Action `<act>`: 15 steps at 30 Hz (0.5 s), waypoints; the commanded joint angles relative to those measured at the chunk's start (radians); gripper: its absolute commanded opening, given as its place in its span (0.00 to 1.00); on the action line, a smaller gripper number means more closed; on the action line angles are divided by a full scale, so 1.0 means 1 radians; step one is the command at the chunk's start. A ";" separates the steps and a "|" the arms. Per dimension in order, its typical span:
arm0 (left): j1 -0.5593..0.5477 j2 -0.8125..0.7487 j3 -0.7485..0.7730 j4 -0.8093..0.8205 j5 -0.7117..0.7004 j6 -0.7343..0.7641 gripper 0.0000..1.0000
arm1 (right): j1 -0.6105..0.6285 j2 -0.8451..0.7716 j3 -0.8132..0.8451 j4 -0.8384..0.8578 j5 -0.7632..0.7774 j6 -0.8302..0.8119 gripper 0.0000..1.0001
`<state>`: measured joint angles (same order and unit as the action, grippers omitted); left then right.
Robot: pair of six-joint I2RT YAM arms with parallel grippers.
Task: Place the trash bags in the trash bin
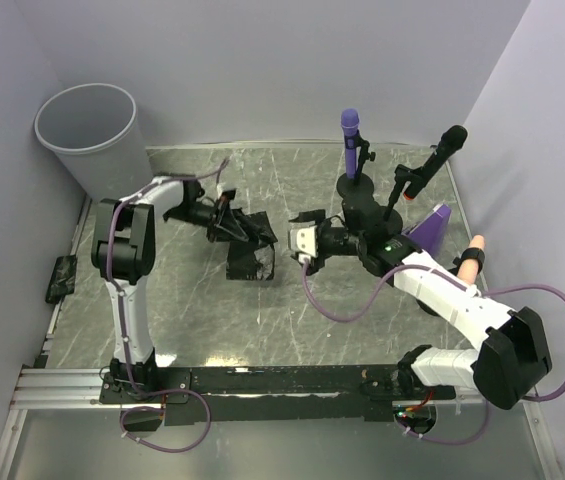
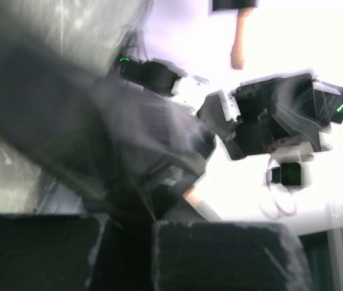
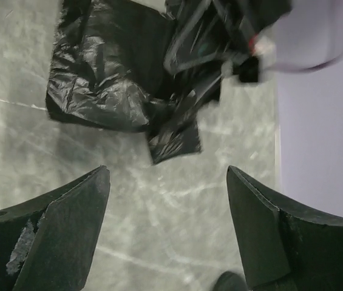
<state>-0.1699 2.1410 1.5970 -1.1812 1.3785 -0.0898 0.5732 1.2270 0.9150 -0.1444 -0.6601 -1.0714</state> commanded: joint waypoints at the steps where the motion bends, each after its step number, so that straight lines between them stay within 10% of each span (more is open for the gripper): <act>1: 0.004 -0.147 -0.219 0.642 0.315 -0.775 0.01 | -0.003 -0.001 0.056 -0.053 -0.162 -0.335 0.83; 15: -0.002 -0.121 -0.137 0.621 0.314 -0.788 0.01 | 0.011 0.176 0.139 -0.186 -0.302 -0.653 0.83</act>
<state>-0.1642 2.0579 1.4662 -0.5854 1.4708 -0.8192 0.5755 1.3697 1.0607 -0.3607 -0.8814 -1.6062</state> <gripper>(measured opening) 0.013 0.822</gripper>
